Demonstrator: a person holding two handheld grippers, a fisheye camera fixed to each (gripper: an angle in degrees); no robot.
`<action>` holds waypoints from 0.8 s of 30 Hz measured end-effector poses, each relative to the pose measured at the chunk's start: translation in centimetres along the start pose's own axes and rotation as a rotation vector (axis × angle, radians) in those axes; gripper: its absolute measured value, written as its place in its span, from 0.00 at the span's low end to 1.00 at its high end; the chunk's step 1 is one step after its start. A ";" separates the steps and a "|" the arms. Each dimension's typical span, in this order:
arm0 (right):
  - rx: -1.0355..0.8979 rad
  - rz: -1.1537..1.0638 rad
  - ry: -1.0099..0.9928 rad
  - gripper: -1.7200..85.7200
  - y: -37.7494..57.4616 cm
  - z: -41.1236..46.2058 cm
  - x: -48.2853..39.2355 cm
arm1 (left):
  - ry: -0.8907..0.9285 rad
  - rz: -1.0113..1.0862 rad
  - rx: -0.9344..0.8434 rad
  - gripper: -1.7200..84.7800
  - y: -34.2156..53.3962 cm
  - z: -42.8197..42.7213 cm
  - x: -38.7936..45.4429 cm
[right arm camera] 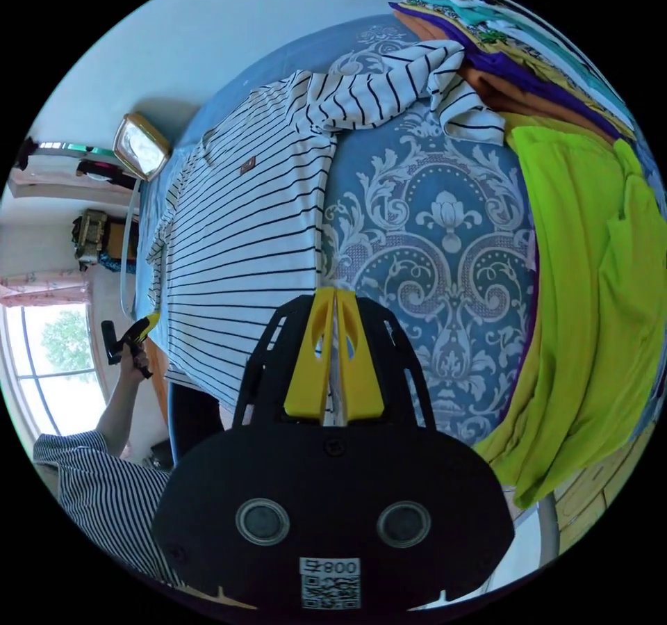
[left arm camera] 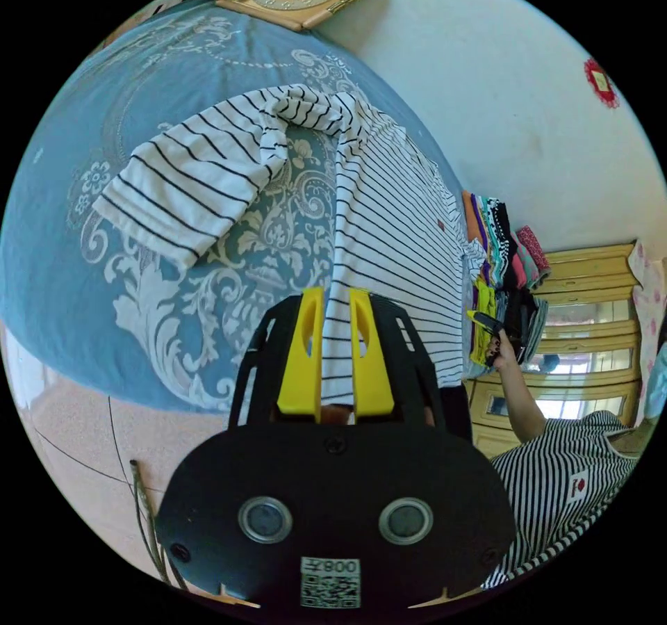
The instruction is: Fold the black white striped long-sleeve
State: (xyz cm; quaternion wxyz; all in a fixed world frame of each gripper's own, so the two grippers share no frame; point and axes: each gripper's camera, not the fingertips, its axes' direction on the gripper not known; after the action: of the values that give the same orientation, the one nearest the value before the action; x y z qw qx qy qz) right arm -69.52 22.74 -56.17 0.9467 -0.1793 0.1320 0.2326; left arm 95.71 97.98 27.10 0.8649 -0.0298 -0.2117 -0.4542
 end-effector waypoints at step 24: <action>-0.126 0.036 -0.032 0.07 20.5 -2.4 8.2 | 0.080 -0.133 -0.156 0.03 15.7 -2.9 3.7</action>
State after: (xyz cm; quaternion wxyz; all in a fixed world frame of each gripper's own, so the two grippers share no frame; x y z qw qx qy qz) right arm -72.89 42.00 -66.79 0.9312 -0.2324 0.1052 0.2604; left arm 111.06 103.60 28.18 0.8356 -0.0649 -0.1427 -0.5265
